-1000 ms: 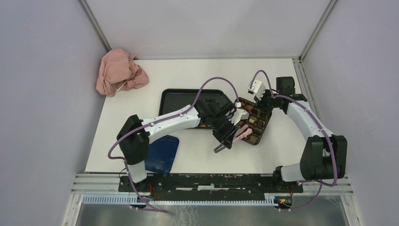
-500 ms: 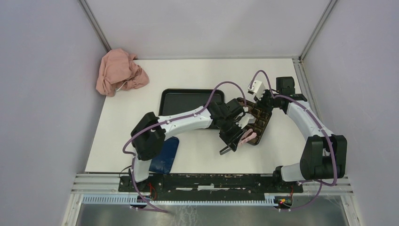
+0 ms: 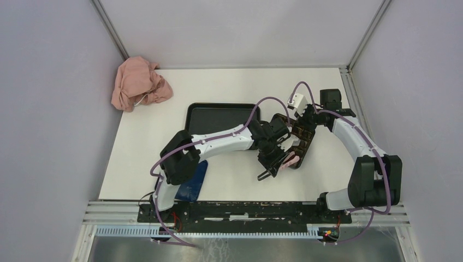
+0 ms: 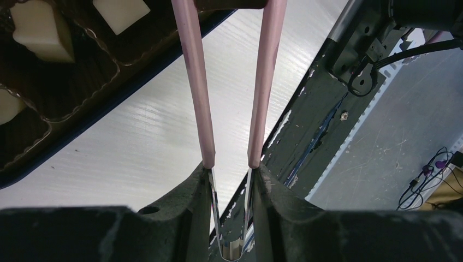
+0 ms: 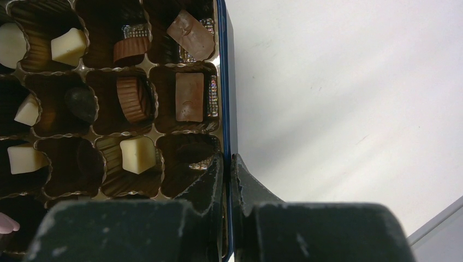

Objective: Pack the chocolate
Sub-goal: Place the fake chocolate in the packing box.

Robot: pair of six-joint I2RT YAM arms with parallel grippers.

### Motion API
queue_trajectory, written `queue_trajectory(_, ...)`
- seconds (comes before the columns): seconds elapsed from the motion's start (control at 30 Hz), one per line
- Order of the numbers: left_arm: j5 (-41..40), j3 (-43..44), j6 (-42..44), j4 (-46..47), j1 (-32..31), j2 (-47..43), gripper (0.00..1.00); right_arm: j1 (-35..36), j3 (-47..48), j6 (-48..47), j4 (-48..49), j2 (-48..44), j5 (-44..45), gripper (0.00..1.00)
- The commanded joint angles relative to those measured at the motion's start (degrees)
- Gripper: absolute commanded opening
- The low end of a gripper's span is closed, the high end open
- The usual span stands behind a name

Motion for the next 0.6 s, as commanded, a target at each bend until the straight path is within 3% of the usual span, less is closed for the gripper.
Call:
queue_trajectory(0.0,-0.24,3.34,-1.64,-0.29,-1.05,1.09,0.23,0.16,1.41,0.06,2.21,-0.12,-1.22,0.01)
queue_trajectory(0.57,-3.09,4.51,-1.52,-1.88,-1.49,2.65,0.41,0.24,1.5,-0.12,2.12,-0.1,-1.28,0.02)
